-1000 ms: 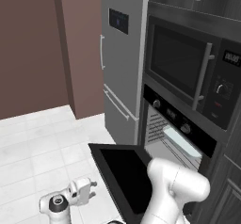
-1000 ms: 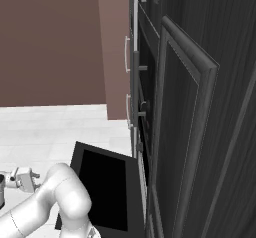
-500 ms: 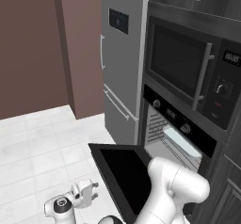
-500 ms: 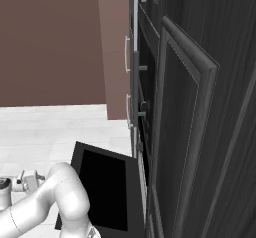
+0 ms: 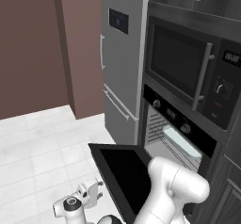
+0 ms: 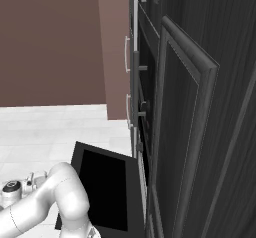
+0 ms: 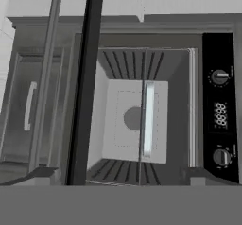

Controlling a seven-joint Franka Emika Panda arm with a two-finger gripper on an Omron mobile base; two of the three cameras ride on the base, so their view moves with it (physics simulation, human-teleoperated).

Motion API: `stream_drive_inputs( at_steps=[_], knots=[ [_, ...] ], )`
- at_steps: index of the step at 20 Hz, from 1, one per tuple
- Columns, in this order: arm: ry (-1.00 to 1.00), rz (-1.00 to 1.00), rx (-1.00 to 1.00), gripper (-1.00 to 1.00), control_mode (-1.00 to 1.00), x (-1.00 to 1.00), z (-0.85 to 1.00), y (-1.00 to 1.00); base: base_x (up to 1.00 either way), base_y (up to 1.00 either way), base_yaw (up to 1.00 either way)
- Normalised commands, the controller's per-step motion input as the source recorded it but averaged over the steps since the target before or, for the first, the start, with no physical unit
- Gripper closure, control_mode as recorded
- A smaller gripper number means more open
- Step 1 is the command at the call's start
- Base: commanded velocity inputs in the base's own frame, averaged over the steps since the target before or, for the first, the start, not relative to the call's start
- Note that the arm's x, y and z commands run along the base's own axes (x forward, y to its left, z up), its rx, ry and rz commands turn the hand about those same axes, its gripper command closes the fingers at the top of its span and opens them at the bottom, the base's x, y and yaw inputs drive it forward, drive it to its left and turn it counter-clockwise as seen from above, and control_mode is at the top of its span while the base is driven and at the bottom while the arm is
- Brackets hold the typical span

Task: Take the baked cake out of the oven and place it on the plate for cooling. Then close the oven door.

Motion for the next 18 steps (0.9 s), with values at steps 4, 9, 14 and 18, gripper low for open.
stream_drive_inputs(
  at_steps=[4,9,14,18],
  knots=[
    [0.00,-0.03,-0.12,-1.00,-1.00,0.28,-0.61,0.13,0.00,0.00,0.00],
    [0.00,-0.07,-0.11,-1.00,-1.00,0.28,-0.52,0.29,0.00,0.00,0.00],
    [0.00,-0.11,-0.11,-1.00,-1.00,0.29,-0.43,0.49,0.00,0.00,0.00],
    [0.00,-0.14,-0.12,-1.00,-1.00,0.30,-0.47,0.59,0.00,0.00,0.00]
  ],
)
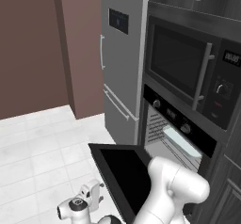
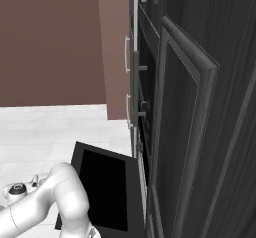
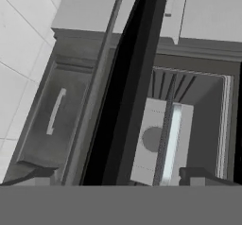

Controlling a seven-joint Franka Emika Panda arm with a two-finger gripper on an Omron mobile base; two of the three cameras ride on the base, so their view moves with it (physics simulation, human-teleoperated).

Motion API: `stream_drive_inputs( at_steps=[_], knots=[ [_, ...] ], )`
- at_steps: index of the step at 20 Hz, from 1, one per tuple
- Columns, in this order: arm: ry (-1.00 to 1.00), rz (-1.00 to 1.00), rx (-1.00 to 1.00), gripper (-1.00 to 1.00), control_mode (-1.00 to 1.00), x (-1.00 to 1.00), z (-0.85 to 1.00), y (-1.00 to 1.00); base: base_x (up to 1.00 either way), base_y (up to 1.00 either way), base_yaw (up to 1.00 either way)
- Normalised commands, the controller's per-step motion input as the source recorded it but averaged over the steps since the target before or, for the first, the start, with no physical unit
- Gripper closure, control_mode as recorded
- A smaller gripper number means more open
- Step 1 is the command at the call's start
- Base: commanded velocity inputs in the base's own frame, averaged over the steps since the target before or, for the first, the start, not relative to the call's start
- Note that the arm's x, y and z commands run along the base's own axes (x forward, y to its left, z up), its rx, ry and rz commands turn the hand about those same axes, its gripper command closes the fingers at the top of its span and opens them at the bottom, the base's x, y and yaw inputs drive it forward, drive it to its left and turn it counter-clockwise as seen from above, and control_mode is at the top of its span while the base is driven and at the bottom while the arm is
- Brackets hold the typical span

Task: Take the baked cake out of the oven and place it on the plate for cooling. Then close the oven door.

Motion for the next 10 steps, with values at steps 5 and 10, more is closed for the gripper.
stream_drive_inputs(
  at_steps=[5,10],
  knots=[
    [0.00,-0.15,-0.16,-1.00,-1.00,0.32,-0.56,0.58,0.00,0.00,0.00],
    [0.00,-0.16,-0.21,-1.00,-1.00,0.35,-0.66,0.50,0.00,0.00,0.00]
  ],
)
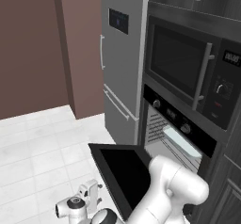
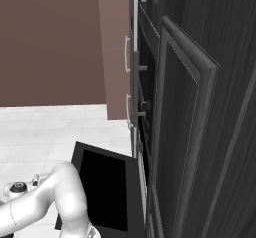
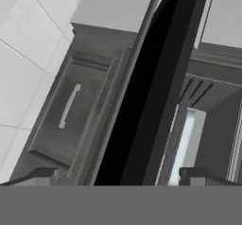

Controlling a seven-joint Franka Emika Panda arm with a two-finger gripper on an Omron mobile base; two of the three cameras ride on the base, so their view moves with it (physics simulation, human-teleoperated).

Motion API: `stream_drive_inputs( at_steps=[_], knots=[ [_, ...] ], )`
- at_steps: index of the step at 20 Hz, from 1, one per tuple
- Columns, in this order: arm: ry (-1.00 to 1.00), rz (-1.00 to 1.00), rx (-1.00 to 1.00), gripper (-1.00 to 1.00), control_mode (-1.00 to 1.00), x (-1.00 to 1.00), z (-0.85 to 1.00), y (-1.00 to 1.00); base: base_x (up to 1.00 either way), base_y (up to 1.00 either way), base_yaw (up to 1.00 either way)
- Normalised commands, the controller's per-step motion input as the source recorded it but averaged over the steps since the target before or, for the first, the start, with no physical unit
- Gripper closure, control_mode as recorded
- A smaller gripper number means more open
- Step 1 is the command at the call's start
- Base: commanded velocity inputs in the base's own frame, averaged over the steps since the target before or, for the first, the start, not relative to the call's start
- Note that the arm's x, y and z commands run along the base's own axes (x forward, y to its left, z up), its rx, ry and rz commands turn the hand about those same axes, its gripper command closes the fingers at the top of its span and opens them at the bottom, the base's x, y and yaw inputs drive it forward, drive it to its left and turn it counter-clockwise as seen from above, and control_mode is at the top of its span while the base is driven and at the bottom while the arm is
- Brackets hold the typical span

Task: Take the baked cake out of the oven and place it on the plate for cooling. Then close the oven door.

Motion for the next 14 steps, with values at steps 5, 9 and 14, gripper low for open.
stream_drive_inputs(
  at_steps=[5,9,14],
  knots=[
    [-0.03,-0.20,-0.27,-1.00,-1.00,0.31,-0.65,0.28,0.00,0.00,0.00],
    [-0.07,-0.25,-0.33,-1.00,-1.00,0.30,-0.67,0.15,0.00,0.00,0.00],
    [-0.08,-0.25,-0.34,-1.00,-1.00,0.31,-0.67,0.14,0.00,0.00,0.00]
  ],
)
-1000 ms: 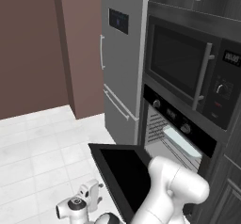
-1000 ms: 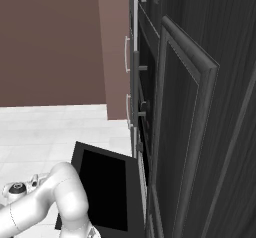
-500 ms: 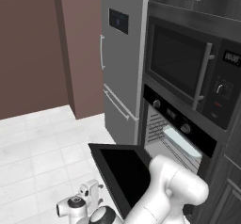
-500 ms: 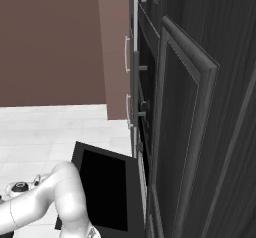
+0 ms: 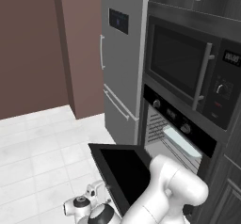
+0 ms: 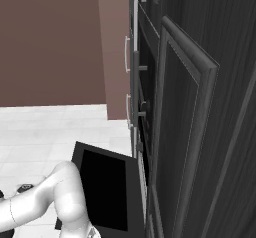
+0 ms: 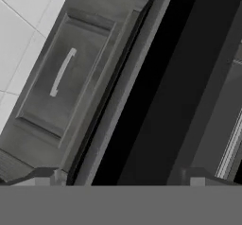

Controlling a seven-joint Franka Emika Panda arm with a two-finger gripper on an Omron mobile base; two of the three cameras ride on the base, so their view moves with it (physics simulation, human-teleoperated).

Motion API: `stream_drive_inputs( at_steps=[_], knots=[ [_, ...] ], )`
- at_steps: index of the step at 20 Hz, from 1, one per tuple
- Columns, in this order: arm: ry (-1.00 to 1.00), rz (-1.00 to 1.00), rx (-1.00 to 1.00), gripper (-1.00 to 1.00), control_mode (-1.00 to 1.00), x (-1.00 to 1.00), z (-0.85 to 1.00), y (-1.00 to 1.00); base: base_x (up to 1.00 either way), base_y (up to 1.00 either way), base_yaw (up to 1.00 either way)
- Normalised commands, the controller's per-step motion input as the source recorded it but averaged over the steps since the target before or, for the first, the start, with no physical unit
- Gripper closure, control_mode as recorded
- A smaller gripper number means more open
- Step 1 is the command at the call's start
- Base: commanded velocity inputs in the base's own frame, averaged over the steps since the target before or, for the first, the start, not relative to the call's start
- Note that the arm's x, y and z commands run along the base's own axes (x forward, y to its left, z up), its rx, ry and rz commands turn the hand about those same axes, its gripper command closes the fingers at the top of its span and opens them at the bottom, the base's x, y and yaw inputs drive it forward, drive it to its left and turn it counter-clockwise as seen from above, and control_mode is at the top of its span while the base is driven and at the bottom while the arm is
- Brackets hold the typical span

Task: Take the baked cake out of the oven and place it on the plate for cooling. Then close the oven door.

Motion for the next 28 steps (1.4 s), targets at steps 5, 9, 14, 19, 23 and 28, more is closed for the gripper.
stream_drive_inputs(
  at_steps=[5,9,14,19,23,28],
  knots=[
    [-0.09,-0.25,-0.34,-1.00,-1.00,0.34,-0.63,0.19,0.00,0.00,0.00],
    [-0.10,-0.26,-0.35,-1.00,-1.00,0.35,-0.59,0.19,0.00,0.00,0.00],
    [-0.12,-0.26,-0.35,-1.00,-1.00,0.36,-0.55,0.19,0.00,0.00,0.00],
    [-0.25,-0.28,-0.40,-1.00,-1.00,0.33,-0.30,0.11,0.00,0.00,0.00],
    [-0.44,-0.34,-0.50,-1.00,-1.00,0.24,0.00,0.01,0.00,0.00,0.00],
    [-0.40,-0.35,-0.54,-1.00,-1.00,0.35,0.00,0.00,0.00,0.00,0.00]
  ],
)
